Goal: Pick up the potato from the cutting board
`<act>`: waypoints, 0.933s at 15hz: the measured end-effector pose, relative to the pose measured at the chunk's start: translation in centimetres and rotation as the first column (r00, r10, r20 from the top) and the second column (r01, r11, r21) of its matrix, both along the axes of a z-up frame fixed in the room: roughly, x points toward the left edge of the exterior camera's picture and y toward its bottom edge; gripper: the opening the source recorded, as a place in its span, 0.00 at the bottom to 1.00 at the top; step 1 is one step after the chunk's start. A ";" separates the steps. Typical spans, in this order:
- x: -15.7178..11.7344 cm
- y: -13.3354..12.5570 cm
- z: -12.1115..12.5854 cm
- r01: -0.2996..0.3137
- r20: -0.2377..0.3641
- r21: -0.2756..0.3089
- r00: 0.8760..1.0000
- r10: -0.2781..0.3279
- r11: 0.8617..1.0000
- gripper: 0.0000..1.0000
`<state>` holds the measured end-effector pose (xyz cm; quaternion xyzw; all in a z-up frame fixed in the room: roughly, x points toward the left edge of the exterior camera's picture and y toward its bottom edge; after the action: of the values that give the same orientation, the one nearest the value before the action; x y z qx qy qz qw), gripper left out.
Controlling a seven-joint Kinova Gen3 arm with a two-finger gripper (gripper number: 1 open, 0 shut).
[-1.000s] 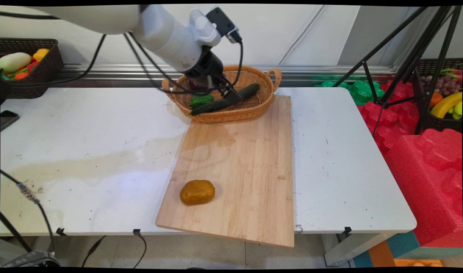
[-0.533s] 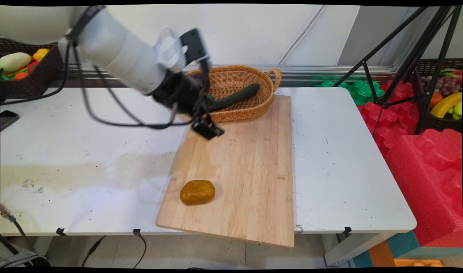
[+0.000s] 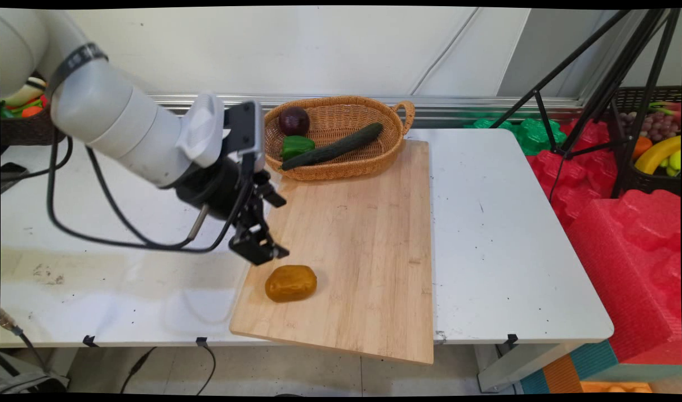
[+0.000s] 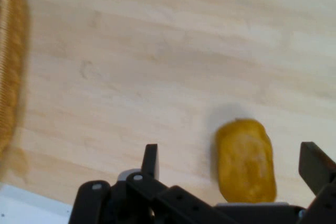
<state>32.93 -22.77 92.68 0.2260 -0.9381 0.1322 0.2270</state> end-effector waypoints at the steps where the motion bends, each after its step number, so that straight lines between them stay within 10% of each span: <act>1: 0.1 0.4 -0.5 0.012 0.005 0.005 1.000 -0.012 1.000 1.00; 14: -0.4 0.7 -7.9 0.085 0.023 0.020 0.996 -0.086 0.996 1.00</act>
<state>32.50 -22.05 84.79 0.1862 -0.9507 0.1159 0.2192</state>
